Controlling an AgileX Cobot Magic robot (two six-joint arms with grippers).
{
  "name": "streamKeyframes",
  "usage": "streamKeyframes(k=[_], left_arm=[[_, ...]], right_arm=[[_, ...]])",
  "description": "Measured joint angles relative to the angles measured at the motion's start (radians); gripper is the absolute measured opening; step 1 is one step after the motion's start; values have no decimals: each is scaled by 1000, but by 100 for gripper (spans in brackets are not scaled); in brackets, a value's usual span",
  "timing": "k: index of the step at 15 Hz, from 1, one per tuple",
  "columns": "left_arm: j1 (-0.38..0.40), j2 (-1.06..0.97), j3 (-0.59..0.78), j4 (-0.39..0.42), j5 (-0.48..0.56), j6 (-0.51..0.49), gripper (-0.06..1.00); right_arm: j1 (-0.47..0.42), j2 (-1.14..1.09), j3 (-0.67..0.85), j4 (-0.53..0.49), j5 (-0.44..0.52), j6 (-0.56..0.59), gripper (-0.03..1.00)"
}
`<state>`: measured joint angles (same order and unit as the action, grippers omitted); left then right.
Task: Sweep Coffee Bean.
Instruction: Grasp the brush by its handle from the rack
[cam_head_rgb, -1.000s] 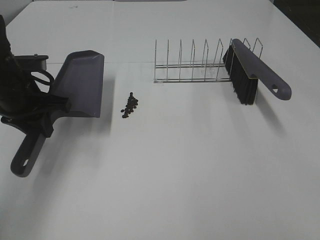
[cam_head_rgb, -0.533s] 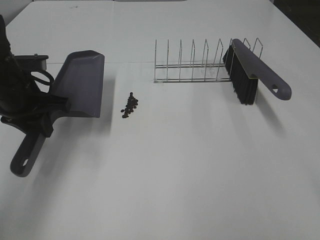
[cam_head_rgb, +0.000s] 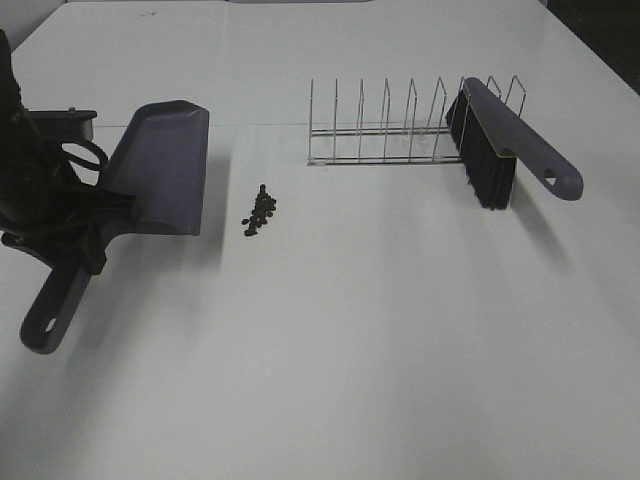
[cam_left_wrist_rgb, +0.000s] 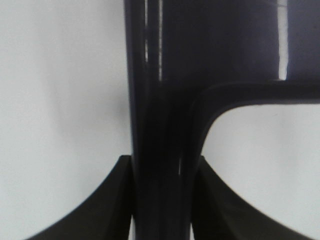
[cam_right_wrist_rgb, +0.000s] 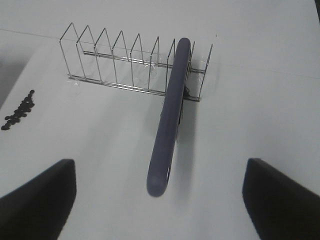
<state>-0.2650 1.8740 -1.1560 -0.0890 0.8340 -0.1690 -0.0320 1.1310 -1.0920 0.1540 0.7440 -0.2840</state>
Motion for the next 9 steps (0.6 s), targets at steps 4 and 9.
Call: streamKeyframes(k=[4, 9], left_arm=[[0, 0, 0, 0, 0, 1, 27], [0, 0, 0, 0, 0, 1, 27]], right_arm=[[0, 294, -265, 11, 90, -14, 77], [0, 655, -624, 15, 247, 52, 76]])
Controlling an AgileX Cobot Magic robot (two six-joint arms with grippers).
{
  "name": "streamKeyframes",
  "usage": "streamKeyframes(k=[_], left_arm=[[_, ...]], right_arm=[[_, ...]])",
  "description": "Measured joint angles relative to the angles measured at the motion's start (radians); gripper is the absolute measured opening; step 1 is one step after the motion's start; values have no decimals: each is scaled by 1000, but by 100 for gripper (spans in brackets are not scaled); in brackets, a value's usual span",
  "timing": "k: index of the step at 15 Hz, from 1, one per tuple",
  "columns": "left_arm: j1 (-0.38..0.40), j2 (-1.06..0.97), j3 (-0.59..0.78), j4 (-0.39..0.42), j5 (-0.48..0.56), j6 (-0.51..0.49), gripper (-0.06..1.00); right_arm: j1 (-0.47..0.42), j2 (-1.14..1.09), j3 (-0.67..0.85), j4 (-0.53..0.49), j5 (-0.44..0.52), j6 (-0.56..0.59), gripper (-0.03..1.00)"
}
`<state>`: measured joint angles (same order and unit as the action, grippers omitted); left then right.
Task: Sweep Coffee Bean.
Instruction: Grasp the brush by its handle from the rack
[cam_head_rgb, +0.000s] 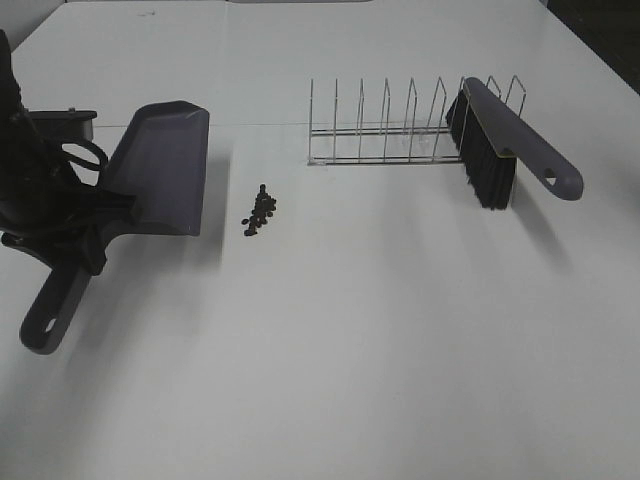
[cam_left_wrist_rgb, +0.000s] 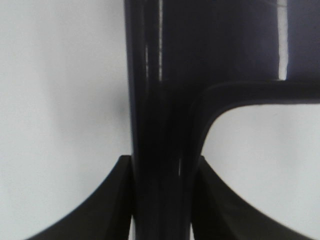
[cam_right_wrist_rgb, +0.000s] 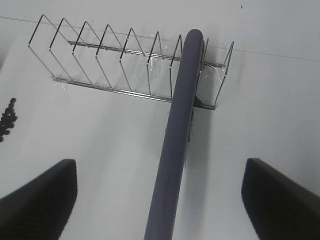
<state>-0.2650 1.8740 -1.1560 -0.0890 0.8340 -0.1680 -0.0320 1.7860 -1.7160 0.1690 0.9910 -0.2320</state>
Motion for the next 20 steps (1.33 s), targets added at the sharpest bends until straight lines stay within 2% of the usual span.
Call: streamKeyframes(k=[4, 7, 10, 20], left_arm=[[0, 0, 0, 0, 3, 0, 27], [0, 0, 0, -1, 3, 0, 27], [0, 0, 0, -1, 3, 0, 27], [0, 0, 0, -1, 3, 0, 27]], right_arm=[[29, 207, -220, -19, 84, 63, 74], [93, 345, -347, -103, 126, 72, 73], [113, 451, -437, -156, 144, 117, 68], [113, 623, -465, -182, 114, 134, 67]])
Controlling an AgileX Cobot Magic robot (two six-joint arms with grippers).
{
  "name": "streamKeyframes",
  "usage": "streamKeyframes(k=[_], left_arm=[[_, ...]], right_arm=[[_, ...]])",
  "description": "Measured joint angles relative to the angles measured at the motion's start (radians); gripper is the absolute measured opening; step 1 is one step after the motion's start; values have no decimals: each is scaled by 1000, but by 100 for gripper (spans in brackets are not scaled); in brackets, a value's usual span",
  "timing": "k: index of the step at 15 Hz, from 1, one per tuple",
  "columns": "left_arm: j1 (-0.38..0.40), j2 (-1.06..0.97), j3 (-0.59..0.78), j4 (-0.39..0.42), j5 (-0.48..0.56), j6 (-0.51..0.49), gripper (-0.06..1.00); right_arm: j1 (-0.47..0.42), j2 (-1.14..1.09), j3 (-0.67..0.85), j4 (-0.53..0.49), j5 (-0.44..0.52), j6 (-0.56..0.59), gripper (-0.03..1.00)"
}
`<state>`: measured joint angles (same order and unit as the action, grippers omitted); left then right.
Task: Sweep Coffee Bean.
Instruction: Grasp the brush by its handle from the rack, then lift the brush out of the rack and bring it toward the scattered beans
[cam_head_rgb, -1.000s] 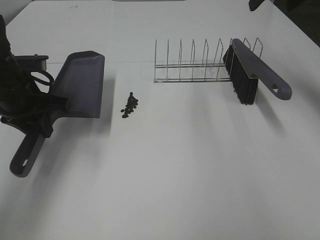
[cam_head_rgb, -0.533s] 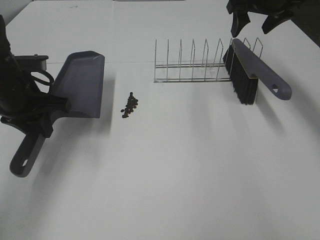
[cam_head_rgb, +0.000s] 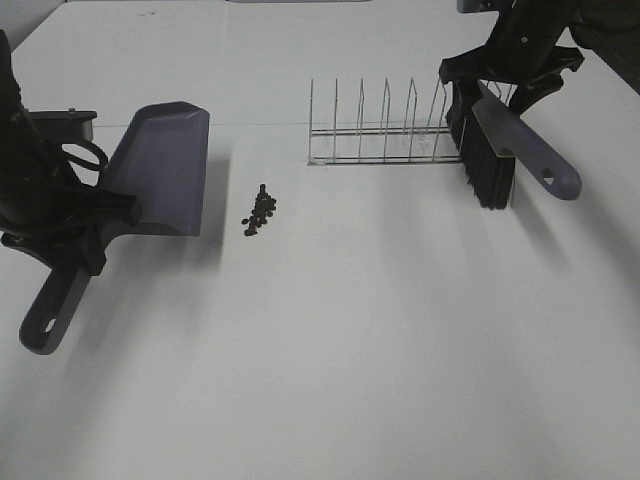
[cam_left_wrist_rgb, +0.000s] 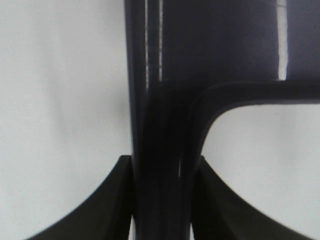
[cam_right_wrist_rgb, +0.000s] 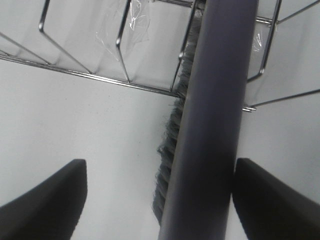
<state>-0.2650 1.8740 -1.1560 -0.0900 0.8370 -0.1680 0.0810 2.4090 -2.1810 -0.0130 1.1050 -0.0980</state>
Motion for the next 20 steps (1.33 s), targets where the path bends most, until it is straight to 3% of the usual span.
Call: streamKeyframes(k=[6, 8, 10, 11, 14, 20], left_arm=[[0, 0, 0, 0, 0, 0, 27], [0, 0, 0, 0, 0, 0, 27], [0, 0, 0, 0, 1, 0, 27], [0, 0, 0, 0, 1, 0, 27], [0, 0, 0, 0, 1, 0, 27], [0, 0, 0, 0, 1, 0, 27]], right_arm=[[0, 60, 0, -66, -52, 56, 64], [0, 60, 0, -89, -55, 63, 52], [0, 61, 0, -98, -55, 65, 31], [-2, 61, 0, -107, -53, 76, 28], [-3, 61, -5, -106, -48, 86, 28], [-3, 57, -199, -105, 102, 140, 28]])
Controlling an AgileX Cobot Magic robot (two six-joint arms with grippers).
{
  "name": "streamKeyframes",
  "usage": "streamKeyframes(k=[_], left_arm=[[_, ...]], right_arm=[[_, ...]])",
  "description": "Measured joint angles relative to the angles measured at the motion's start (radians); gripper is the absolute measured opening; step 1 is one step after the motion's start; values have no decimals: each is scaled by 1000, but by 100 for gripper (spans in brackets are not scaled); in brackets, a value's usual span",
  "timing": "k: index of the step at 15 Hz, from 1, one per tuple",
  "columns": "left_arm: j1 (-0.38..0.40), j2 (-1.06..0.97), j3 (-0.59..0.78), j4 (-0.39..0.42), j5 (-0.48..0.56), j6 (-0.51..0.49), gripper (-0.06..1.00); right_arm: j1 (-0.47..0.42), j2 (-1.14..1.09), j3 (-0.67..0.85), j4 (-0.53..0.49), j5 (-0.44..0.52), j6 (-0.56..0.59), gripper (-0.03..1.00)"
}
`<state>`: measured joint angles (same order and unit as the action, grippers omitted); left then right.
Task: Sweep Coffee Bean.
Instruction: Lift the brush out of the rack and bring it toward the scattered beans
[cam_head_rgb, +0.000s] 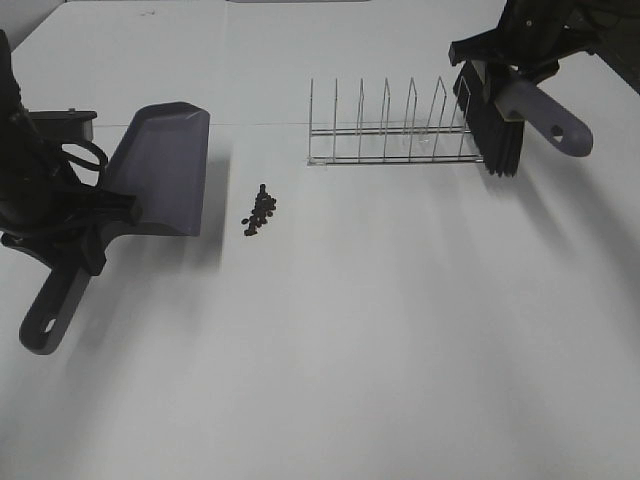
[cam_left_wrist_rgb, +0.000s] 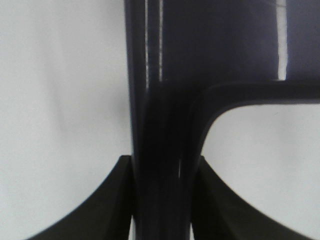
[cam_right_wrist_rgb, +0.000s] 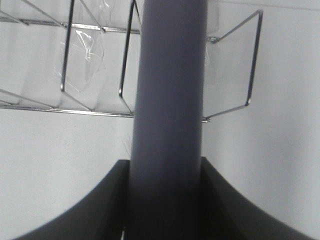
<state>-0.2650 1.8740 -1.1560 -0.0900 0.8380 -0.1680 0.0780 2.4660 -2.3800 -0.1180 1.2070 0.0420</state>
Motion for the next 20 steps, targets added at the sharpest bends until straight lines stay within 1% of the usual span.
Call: streamKeyframes(k=[3, 5, 6, 7, 8, 10, 13, 16, 18, 20], left_arm=[[0, 0, 0, 0, -1, 0, 27], [0, 0, 0, 0, -1, 0, 27], [0, 0, 0, 0, -1, 0, 27], [0, 0, 0, 1, -2, 0, 27], [0, 0, 0, 1, -2, 0, 27], [0, 0, 0, 4, -3, 0, 27], [0, 16, 0, 25, -5, -2, 27], [0, 58, 0, 28, -6, -5, 27], [0, 77, 0, 28, -16, -14, 27], [0, 110, 0, 28, -17, -19, 27]], right_arm=[[0, -70, -34, 2, 16, 1, 28], [0, -109, -38, 28, 18, 1, 28], [0, -128, -38, 62, 20, 1, 28], [4, -163, -24, 118, 24, 1, 28], [8, -187, 8, 127, 24, 1, 28], [30, -264, 130, 123, 24, -1, 28], [91, -364, 311, 85, 24, -1, 28], [173, -391, 453, 35, 25, 41, 28], [217, -390, 525, 9, -14, 93, 28], [262, -389, 588, -45, -100, 171, 28]])
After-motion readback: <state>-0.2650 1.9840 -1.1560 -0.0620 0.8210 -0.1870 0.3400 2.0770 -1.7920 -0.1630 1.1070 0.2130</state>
